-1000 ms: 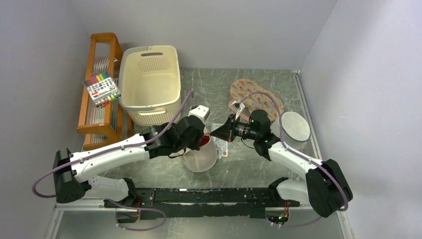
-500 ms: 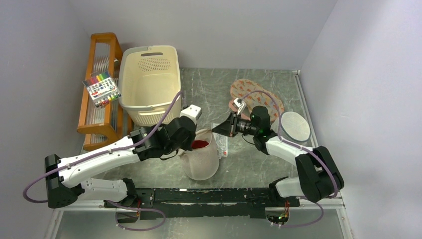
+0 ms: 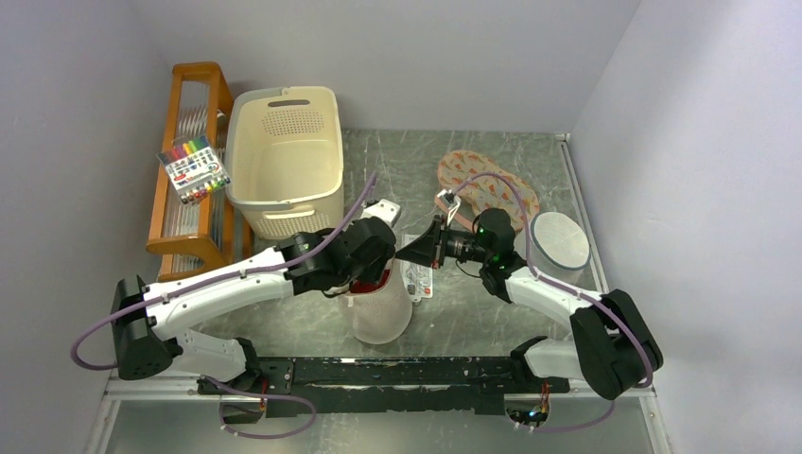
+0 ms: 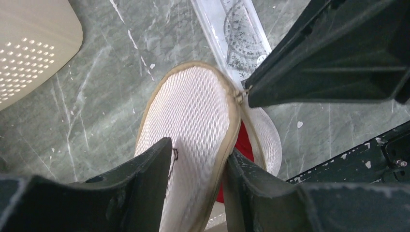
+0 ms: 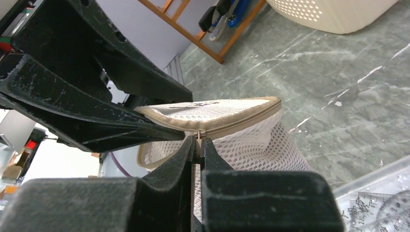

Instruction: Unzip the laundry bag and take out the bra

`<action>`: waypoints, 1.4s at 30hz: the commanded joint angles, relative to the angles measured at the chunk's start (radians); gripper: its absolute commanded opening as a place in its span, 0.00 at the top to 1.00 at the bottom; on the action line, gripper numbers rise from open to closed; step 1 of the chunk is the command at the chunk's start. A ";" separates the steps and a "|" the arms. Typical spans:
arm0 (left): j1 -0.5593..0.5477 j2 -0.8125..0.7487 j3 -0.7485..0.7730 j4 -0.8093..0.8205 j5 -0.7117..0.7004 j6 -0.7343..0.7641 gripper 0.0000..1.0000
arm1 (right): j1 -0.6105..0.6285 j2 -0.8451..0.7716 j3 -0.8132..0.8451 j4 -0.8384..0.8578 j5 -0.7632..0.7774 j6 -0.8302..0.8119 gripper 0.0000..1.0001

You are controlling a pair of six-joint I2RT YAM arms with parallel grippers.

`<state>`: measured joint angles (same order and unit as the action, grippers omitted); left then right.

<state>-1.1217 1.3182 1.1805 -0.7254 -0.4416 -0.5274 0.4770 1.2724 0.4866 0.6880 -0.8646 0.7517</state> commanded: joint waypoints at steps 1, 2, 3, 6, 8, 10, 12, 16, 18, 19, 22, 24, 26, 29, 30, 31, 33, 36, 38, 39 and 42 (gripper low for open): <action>0.005 0.023 0.061 0.006 -0.023 0.038 0.47 | 0.011 -0.029 0.006 0.028 -0.011 -0.011 1.00; 0.005 0.027 0.064 0.014 -0.018 0.041 0.48 | 0.024 -0.029 0.009 0.026 -0.011 -0.014 1.00; 0.005 0.030 0.067 0.018 -0.013 0.045 0.49 | 0.038 -0.027 0.012 0.023 -0.013 -0.018 1.00; 0.005 0.035 0.075 0.016 -0.018 0.047 0.58 | 0.046 -0.022 0.020 0.018 -0.011 -0.021 1.00; 0.005 0.029 0.077 0.008 -0.037 0.047 0.67 | 0.045 -0.022 0.024 0.003 0.001 -0.030 1.00; 0.005 0.016 0.076 0.005 -0.044 0.050 0.76 | 0.044 -0.022 0.031 -0.022 0.016 -0.045 1.00; 0.005 0.000 0.073 0.003 -0.045 0.057 0.83 | 0.043 -0.019 0.035 -0.038 0.028 -0.049 1.00; 0.004 -0.038 0.073 -0.012 -0.067 0.057 0.93 | 0.032 -0.001 0.044 -0.065 0.055 -0.048 1.00; 0.004 -0.064 0.074 -0.022 -0.086 0.052 0.93 | 0.022 0.012 0.045 -0.078 0.068 -0.045 1.00; 0.005 -0.079 0.073 -0.024 -0.092 0.050 0.93 | 0.022 0.022 0.046 -0.081 0.072 -0.042 1.00; 0.004 -0.136 0.063 -0.011 -0.097 0.051 0.93 | -0.036 0.067 0.049 -0.080 0.064 -0.027 1.00; 0.004 -0.180 0.045 0.008 -0.088 0.055 0.93 | -0.063 0.105 0.053 -0.069 0.045 -0.011 1.00; 0.003 -0.234 0.022 0.030 -0.078 0.061 0.93 | -0.088 0.146 0.056 -0.031 0.009 0.016 1.00; 0.003 -0.278 -0.014 0.041 -0.077 0.056 0.93 | -0.091 0.183 0.076 0.019 -0.037 0.032 1.00; 0.004 -0.281 -0.018 0.031 -0.083 0.047 0.93 | -0.089 0.185 0.081 0.031 -0.048 0.036 1.00; 0.003 -0.279 -0.022 0.017 -0.091 0.040 0.93 | -0.089 0.182 0.083 0.044 -0.056 0.042 1.00; 0.004 -0.256 -0.016 -0.016 -0.103 0.023 0.90 | -0.087 0.168 0.089 0.055 -0.068 0.042 1.00; 0.005 -0.205 -0.001 -0.061 -0.117 0.000 0.80 | -0.074 0.140 0.102 0.037 -0.078 0.020 1.00; 0.004 -0.178 0.007 -0.066 -0.114 -0.004 0.67 | -0.059 0.128 0.110 0.032 -0.087 0.010 1.00; 0.005 -0.166 0.013 -0.062 -0.108 0.000 0.62 | -0.052 0.122 0.112 0.031 -0.091 0.008 1.00; 0.005 -0.128 0.035 -0.038 -0.083 0.018 0.48 | -0.027 0.106 0.120 0.037 -0.095 0.006 1.00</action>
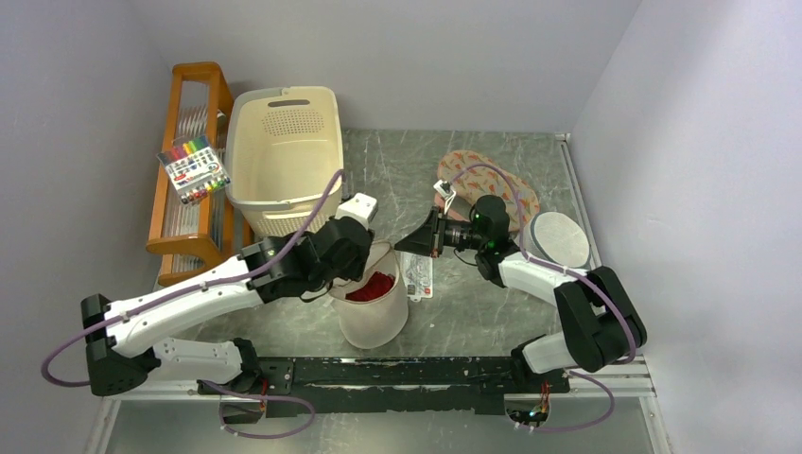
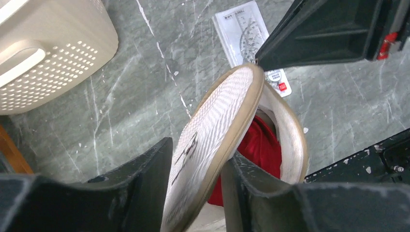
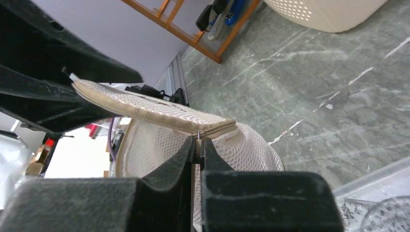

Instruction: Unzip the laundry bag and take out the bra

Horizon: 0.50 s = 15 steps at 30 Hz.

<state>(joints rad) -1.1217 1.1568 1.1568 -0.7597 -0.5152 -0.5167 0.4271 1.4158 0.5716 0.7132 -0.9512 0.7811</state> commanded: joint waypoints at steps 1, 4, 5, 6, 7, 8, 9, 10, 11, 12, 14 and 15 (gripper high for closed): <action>0.004 0.048 0.066 0.002 0.000 0.015 0.44 | 0.031 -0.042 0.037 0.012 -0.007 -0.024 1.00; 0.004 0.099 0.094 0.007 0.013 0.035 0.33 | 0.059 -0.057 0.051 -0.012 0.004 -0.042 1.00; 0.004 0.113 0.103 0.005 0.012 0.039 0.32 | 0.061 -0.061 0.054 -0.025 0.011 -0.049 1.00; 0.003 0.126 0.111 0.003 0.012 0.044 0.31 | 0.081 -0.065 0.057 -0.035 0.015 -0.056 1.00; 0.003 0.138 0.119 0.001 0.011 0.049 0.31 | 0.091 -0.070 0.058 -0.046 0.017 -0.062 1.00; 0.003 0.148 0.124 -0.001 0.010 0.051 0.32 | 0.097 -0.074 0.061 -0.055 0.021 -0.066 1.00; 0.003 0.157 0.126 -0.002 0.010 0.053 0.34 | 0.100 -0.077 0.063 -0.062 0.023 -0.070 1.00; 0.003 0.164 0.129 -0.004 0.011 0.055 0.37 | 0.103 -0.079 0.063 -0.066 0.024 -0.072 1.00; 0.003 0.169 0.129 -0.005 0.012 0.055 0.40 | 0.104 -0.083 0.063 -0.070 0.027 -0.074 1.00; 0.003 0.171 0.128 -0.005 0.013 0.054 0.44 | 0.104 -0.086 0.062 -0.072 0.030 -0.075 1.00; 0.003 0.170 0.126 -0.009 0.012 0.052 0.52 | 0.104 -0.090 0.063 -0.083 0.035 -0.082 1.00; 0.003 0.168 0.127 -0.009 0.012 0.053 0.56 | 0.104 -0.090 0.063 -0.089 0.037 -0.086 1.00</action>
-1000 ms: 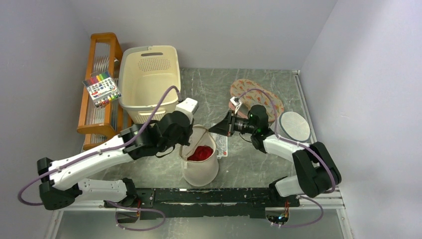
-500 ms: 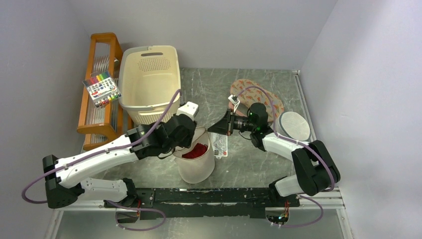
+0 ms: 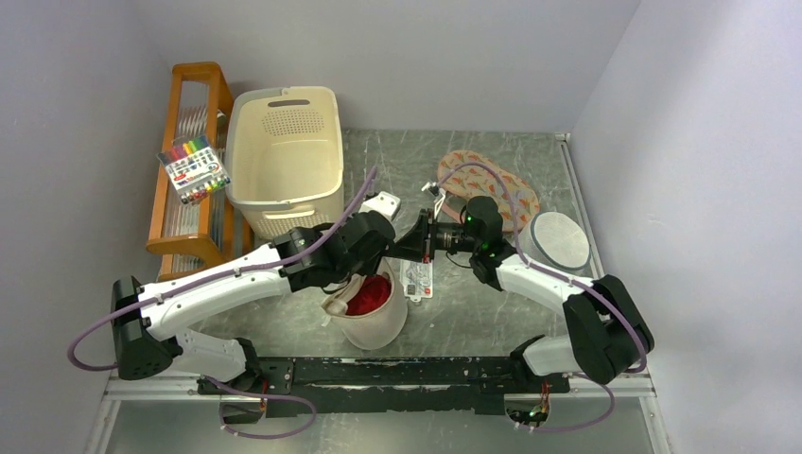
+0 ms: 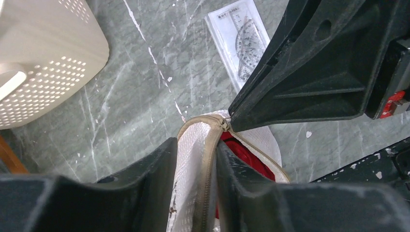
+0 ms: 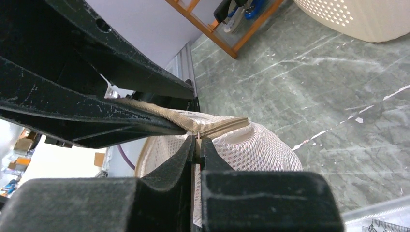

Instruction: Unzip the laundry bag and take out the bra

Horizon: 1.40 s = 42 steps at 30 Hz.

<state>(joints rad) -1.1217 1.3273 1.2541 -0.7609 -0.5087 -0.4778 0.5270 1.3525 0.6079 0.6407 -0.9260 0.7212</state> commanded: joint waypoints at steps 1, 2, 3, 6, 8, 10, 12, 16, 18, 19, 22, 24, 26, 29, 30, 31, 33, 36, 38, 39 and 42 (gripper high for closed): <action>0.003 -0.008 0.030 -0.010 0.004 0.016 0.62 | 0.004 -0.026 0.025 -0.014 0.015 -0.022 1.00; 0.003 -0.013 0.033 -0.011 0.004 0.019 0.67 | 0.003 -0.024 0.021 -0.003 0.017 -0.012 1.00; 0.003 -0.017 0.036 -0.014 0.000 0.020 0.72 | 0.001 -0.019 0.013 0.019 0.020 0.007 1.00; 0.003 -0.039 0.046 -0.023 -0.006 0.025 0.86 | -0.001 0.010 -0.004 0.088 0.019 0.058 1.00; 0.002 -0.061 0.052 -0.023 -0.012 0.027 0.93 | -0.005 0.037 0.001 0.097 0.016 0.068 1.00; 0.002 -0.090 0.053 -0.015 -0.019 0.027 0.93 | -0.018 0.060 0.006 0.099 0.016 0.077 1.00; -0.001 -0.131 0.048 -0.005 -0.022 0.027 0.93 | -0.043 0.072 0.007 0.102 0.014 0.093 1.00; -0.003 -0.233 0.002 0.040 -0.022 0.024 0.93 | -0.121 0.096 -0.007 0.126 -0.003 0.139 1.00; -0.003 -0.285 -0.033 0.070 -0.024 0.020 0.93 | -0.148 0.110 -0.020 0.152 -0.018 0.159 1.00; -0.003 -0.306 -0.048 0.081 -0.025 0.018 0.93 | -0.154 0.115 -0.024 0.163 -0.027 0.165 1.00; -0.003 -0.321 -0.072 0.069 -0.030 0.006 0.93 | -0.152 0.107 -0.019 0.147 -0.033 0.149 1.00; -0.003 -0.295 -0.063 0.034 -0.041 -0.009 0.87 | -0.148 0.090 -0.021 0.145 -0.033 0.138 1.00; -0.003 -0.259 -0.052 0.000 -0.046 -0.024 0.77 | -0.142 0.072 -0.017 0.133 -0.036 0.123 1.00; -0.003 -0.204 -0.037 -0.025 -0.045 -0.033 0.59 | -0.127 0.058 -0.007 0.117 -0.042 0.105 1.00; -0.003 -0.188 -0.032 -0.024 -0.037 -0.029 0.54 | -0.121 0.055 -0.005 0.116 -0.045 0.103 1.00; -0.003 -0.173 -0.026 -0.017 -0.029 -0.022 0.50 | -0.113 0.054 -0.005 0.119 -0.048 0.103 1.00; -0.003 -0.144 -0.015 -0.006 -0.015 -0.015 0.43 | -0.098 0.047 -0.004 0.126 -0.052 0.105 1.00; -0.003 -0.097 0.009 -0.002 -0.010 -0.003 0.37 | -0.079 0.032 -0.003 0.119 -0.052 0.098 1.00; -0.002 -0.065 0.022 -0.007 -0.014 0.008 0.34 | -0.070 0.018 -0.002 0.105 -0.050 0.086 1.00; -0.003 -0.049 0.027 -0.009 -0.018 0.013 0.34 | -0.065 0.009 -0.001 0.094 -0.048 0.079 1.00; -0.003 -0.010 0.039 -0.023 -0.032 0.022 0.38 | -0.058 -0.014 0.003 0.055 -0.043 0.052 1.00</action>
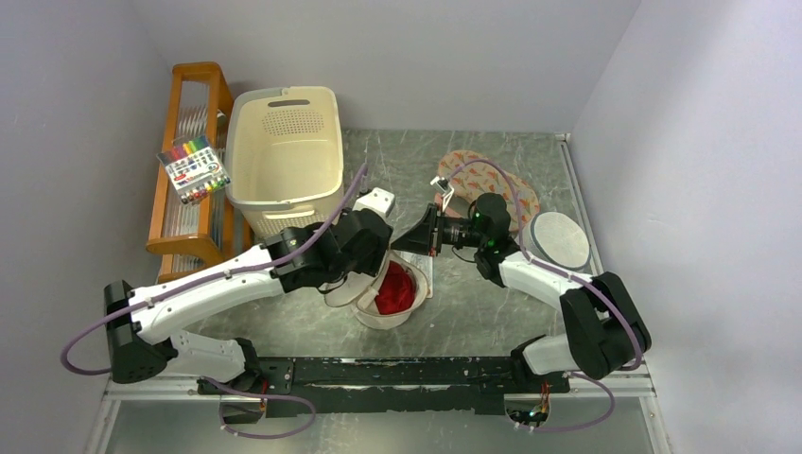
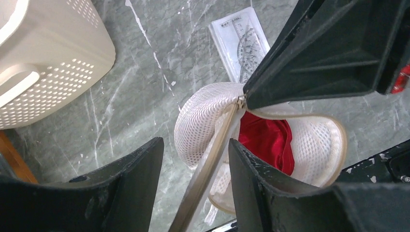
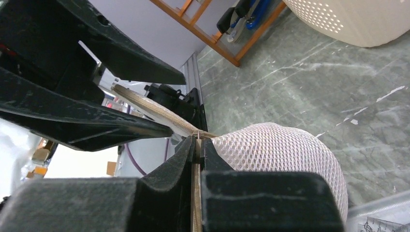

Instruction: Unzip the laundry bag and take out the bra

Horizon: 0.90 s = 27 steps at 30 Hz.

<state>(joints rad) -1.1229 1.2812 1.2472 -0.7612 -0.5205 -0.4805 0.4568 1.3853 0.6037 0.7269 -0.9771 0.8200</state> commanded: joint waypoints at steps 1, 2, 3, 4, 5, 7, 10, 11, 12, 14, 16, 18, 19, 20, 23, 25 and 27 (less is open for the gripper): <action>-0.002 0.047 0.051 -0.031 -0.025 0.026 0.41 | 0.013 -0.052 0.008 -0.042 0.010 -0.054 1.00; -0.002 0.056 0.056 -0.036 -0.026 0.028 0.45 | 0.013 -0.059 0.010 -0.052 0.013 -0.060 1.00; -0.002 0.061 0.061 -0.041 -0.023 0.031 0.50 | 0.013 -0.062 0.010 -0.061 0.016 -0.067 1.00; -0.002 0.063 0.067 -0.047 -0.019 0.034 0.57 | 0.013 -0.064 0.010 -0.071 0.020 -0.073 1.00; -0.002 0.061 0.072 -0.050 -0.014 0.039 0.64 | 0.013 -0.065 0.010 -0.074 0.023 -0.077 1.00; -0.003 0.042 0.078 -0.051 0.001 0.052 0.75 | 0.013 -0.060 0.008 -0.076 0.026 -0.081 1.00; -0.005 -0.013 0.064 -0.028 0.016 0.075 0.86 | 0.013 -0.043 0.015 -0.079 0.026 -0.086 1.00; -0.005 -0.033 0.059 -0.013 0.024 0.082 0.88 | 0.012 -0.034 0.018 -0.075 0.020 -0.085 1.00; -0.006 -0.054 0.052 -0.004 0.031 0.090 0.90 | 0.013 -0.027 0.021 -0.068 0.016 -0.083 1.00; -0.008 -0.095 0.040 0.013 0.052 0.108 0.93 | 0.013 -0.012 0.028 -0.064 0.007 -0.083 1.00; -0.008 -0.132 0.029 0.028 0.074 0.118 0.93 | 0.012 0.001 0.039 -0.072 0.001 -0.090 1.00; -0.009 -0.162 0.020 0.040 0.099 0.161 0.93 | 0.013 0.015 0.048 -0.081 -0.006 -0.099 1.00; -0.009 -0.173 0.017 0.046 0.112 0.169 0.93 | 0.013 0.021 0.052 -0.083 -0.011 -0.103 1.00; -0.009 -0.185 0.017 0.051 0.121 0.172 0.93 | 0.013 0.027 0.055 -0.085 -0.016 -0.104 1.00; -0.011 -0.217 0.019 0.085 0.156 0.180 0.93 | 0.013 0.042 0.059 -0.081 -0.032 -0.109 1.00; -0.011 -0.240 0.015 0.126 0.191 0.186 0.93 | 0.016 0.053 0.063 -0.079 -0.040 -0.112 1.00; -0.011 -0.262 0.002 0.170 0.228 0.193 0.93 | 0.023 0.065 0.070 -0.087 -0.050 -0.118 1.00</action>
<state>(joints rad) -1.1294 1.0889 1.2495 -0.7273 -0.3737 -0.3252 0.4801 1.4136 0.6605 0.6704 -1.0283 0.7425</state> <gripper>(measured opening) 0.110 0.021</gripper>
